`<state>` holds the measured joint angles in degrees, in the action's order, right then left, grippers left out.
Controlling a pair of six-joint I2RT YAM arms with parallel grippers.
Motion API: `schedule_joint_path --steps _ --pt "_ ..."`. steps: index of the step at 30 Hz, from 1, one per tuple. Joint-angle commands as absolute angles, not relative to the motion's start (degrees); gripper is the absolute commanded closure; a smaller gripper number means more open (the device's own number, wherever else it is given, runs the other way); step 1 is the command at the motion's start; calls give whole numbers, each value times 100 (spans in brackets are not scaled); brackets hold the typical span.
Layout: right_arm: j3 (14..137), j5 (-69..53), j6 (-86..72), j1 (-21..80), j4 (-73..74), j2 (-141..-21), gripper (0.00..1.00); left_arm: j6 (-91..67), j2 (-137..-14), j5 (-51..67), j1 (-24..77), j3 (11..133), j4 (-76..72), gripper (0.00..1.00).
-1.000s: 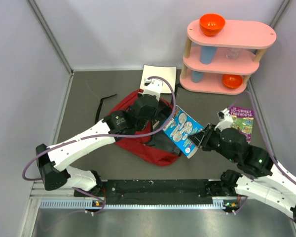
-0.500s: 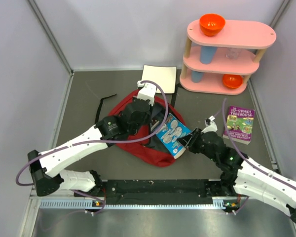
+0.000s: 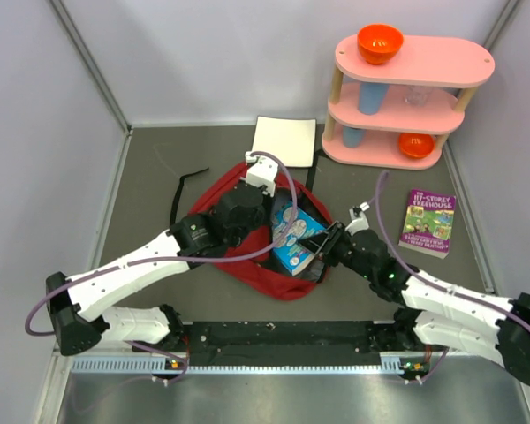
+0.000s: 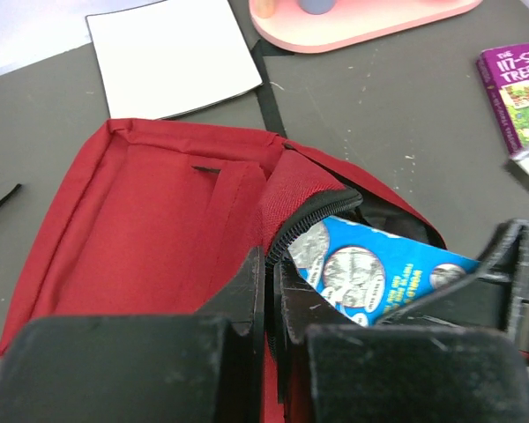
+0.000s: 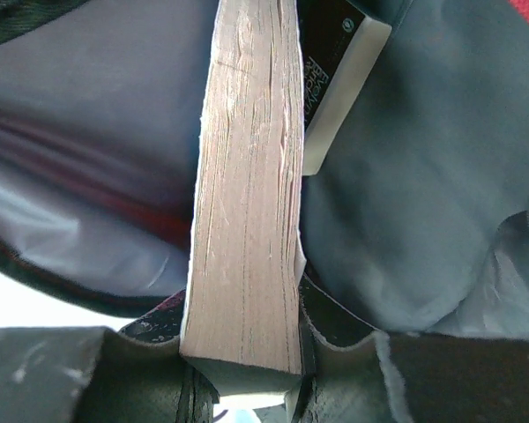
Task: Pack the student bag
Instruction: Place the book in the student bag.
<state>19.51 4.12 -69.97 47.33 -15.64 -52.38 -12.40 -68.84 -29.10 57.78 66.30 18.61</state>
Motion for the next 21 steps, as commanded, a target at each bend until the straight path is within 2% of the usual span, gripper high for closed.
schedule_joint_path --steps 1,9,14,18,21 --pt "2127 115 -7277 4676 -3110 -5870 100 -1310 -6548 -2594 5766 6566 1108 100" --pt "2546 26 -7277 4641 -5544 -7653 100 -1257 -6258 -2276 5774 6513 940 100" --pt "3619 -325 -7084 4641 -5633 -9031 100 -1248 -6144 -2426 5766 6434 1037 100" --pt "3998 -203 -7092 4632 -6494 -9920 100 -1257 -6143 -2347 5757 6425 1151 100" --pt "4446 -44 -7093 4641 -6416 -10509 100 -1353 -6135 -2312 5757 6337 1125 100"
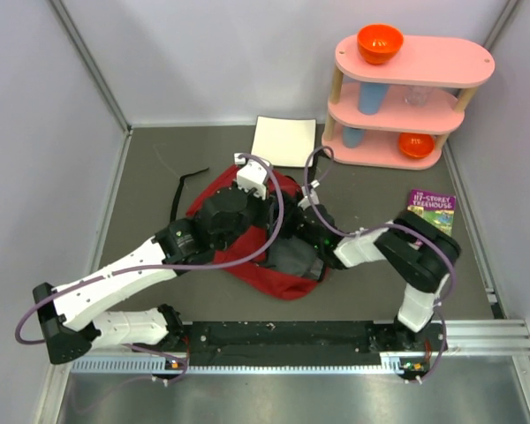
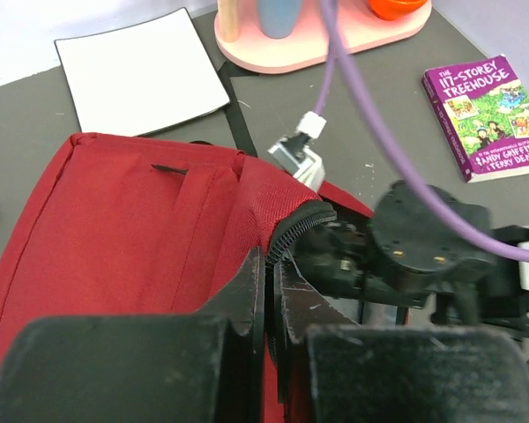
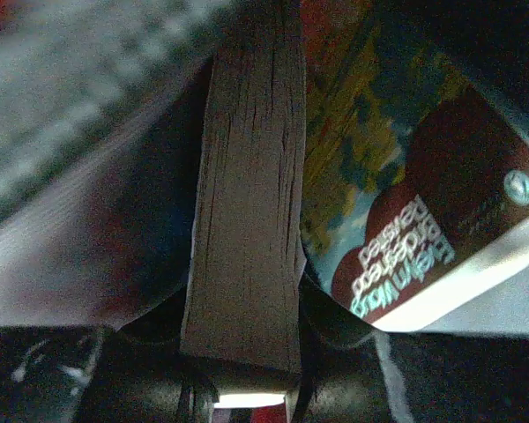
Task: Pack the student bag
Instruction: Place the book in the student bag.
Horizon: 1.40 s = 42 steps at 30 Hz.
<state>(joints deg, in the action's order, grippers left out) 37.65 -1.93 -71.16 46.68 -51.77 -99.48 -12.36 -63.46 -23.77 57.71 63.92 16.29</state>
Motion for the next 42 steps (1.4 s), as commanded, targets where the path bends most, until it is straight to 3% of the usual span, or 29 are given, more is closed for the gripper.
schedule_joint_path --steps 1,7,10,13,14,16,20,28,35,42 --pt "4552 -18 -7075 4658 -6381 -10634 100 -1371 -6135 -2303 5748 6320 1125 100" --pt "4991 553 -6935 4720 -6224 -11153 85 -1441 -6108 -2408 5687 6267 1151 100" --pt "5036 685 -6891 4729 -5793 -11127 67 -1494 -6073 -2496 5634 6232 1186 100" --pt "4800 983 -6847 4763 -5301 -10855 61 -1591 -6029 -2496 5555 6126 1178 100" --pt "4599 1211 -6838 4772 -5204 -10628 48 -1634 -6029 -2496 5537 6100 1178 100" --pt "4430 1379 -6803 4790 -4888 -10434 32 -1705 -6038 -2461 5493 6065 1195 100" --pt "4053 1240 -6732 4808 -4755 -10082 18 -1793 -6073 -2435 5476 6012 1222 100" --pt "3401 1047 -6979 4834 -5019 -9712 16 -1898 -6056 -2522 5467 5906 1275 100" --pt "3885 1274 -7031 4983 -3149 -9449 14 -1986 -6038 -2487 5467 5862 1336 100" --pt "3507 1758 -7857 5300 -3366 -9272 15 -1925 -6064 -2452 5467 5897 1318 100"
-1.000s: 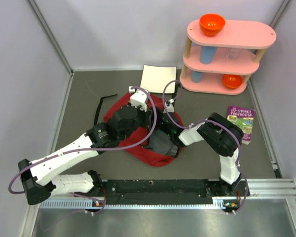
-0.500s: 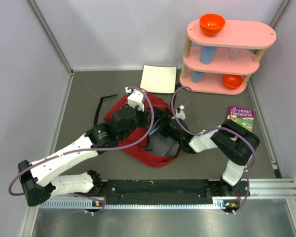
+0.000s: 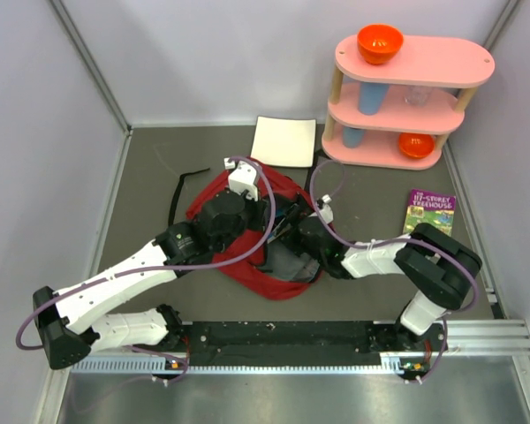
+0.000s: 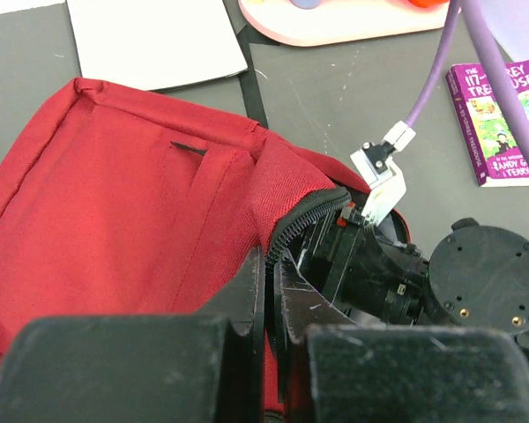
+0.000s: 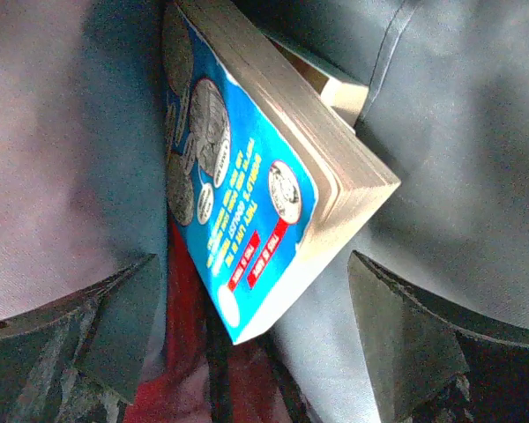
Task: Pack the student bag
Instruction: Place the book in the student bag.
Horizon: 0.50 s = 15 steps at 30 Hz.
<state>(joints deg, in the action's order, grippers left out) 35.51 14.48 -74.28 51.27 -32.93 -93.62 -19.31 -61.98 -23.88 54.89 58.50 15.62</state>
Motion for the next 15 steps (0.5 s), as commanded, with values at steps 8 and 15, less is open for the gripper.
schedule_joint_path --steps 8,15 --pt "3490 1828 -7972 5326 -3804 -9536 61 -1960 -5872 -2461 5467 5827 1327 100" --pt "3735 1608 -7638 5317 -4561 -9843 98 -1890 -5818 -2304 5467 5809 1318 100"
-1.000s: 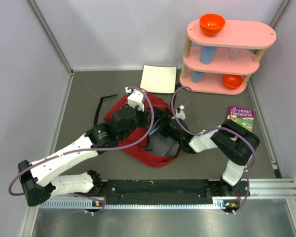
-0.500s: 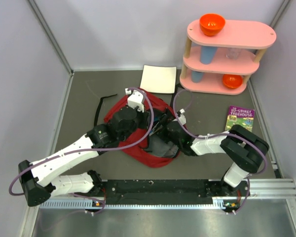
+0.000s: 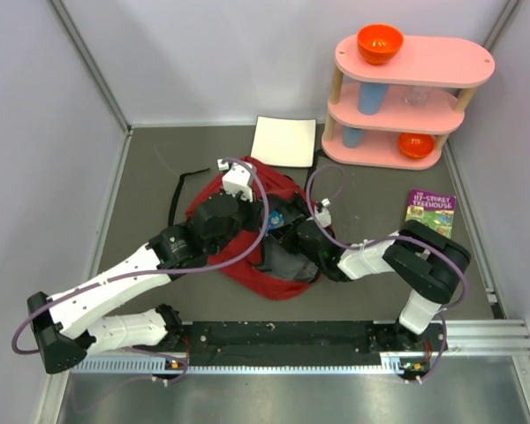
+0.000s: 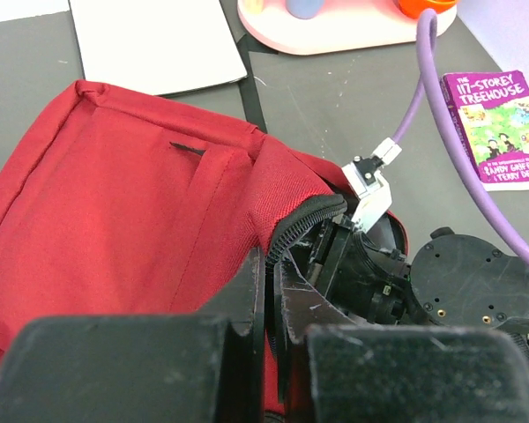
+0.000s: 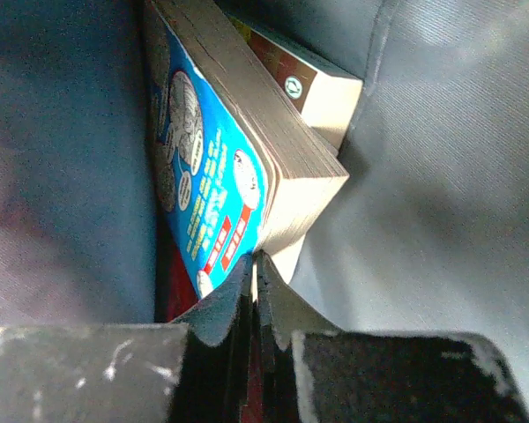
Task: Pack the student bag
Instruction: Place the book in the student bag.
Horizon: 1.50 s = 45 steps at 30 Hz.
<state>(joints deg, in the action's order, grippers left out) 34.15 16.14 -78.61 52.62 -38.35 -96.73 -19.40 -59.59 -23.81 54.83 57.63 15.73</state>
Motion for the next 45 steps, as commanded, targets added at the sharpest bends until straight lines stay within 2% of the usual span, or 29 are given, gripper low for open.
schedule_joint_path --steps 1,8,14,18,24,26,27,32,35,40,44,45 --pt "3814 1626 -7638 5317 -4631 -9966 98 -1864 -5871 -2268 5458 5862 1327 100" --pt "4447 1441 -7663 5037 -4649 -10651 96 -1907 -6055 -2206 5458 5880 1415 100" --pt "4061 1512 -7403 4887 -5825 -10714 91 -1986 -6126 -2153 5458 5836 1406 100" --pt "4236 1398 -7216 4878 -6063 -10862 86 -2021 -6179 -2118 5458 5853 1371 100" --pt "4359 1345 -7497 4843 -6688 -11364 84 -2065 -6117 -2004 5458 5836 1371 100" --pt "4220 1432 -7453 4852 -6863 -11312 81 -2074 -6100 -2048 5458 5818 1397 100" --pt "4045 1511 -7453 4843 -6847 -11233 71 -2083 -6082 -2083 5458 5784 1406 100" --pt "3376 1556 -7129 4816 -6524 -10311 49 -2188 -6038 -2267 5458 5643 1398 100" --pt "3218 1521 -6961 4825 -5751 -9645 42 -2188 -6064 -2311 5458 5634 1380 100" --pt "2743 1819 -6847 4878 -4362 -8519 40 -2259 -6029 -2347 5458 5564 1336 99" --pt "2312 2414 -6786 4860 -2562 -7096 40 -2338 -5994 -2338 5458 5511 1327 93" --pt "2312 2626 -6724 4852 -2123 -6440 40 -2364 -5985 -2355 5458 5502 1336 91"
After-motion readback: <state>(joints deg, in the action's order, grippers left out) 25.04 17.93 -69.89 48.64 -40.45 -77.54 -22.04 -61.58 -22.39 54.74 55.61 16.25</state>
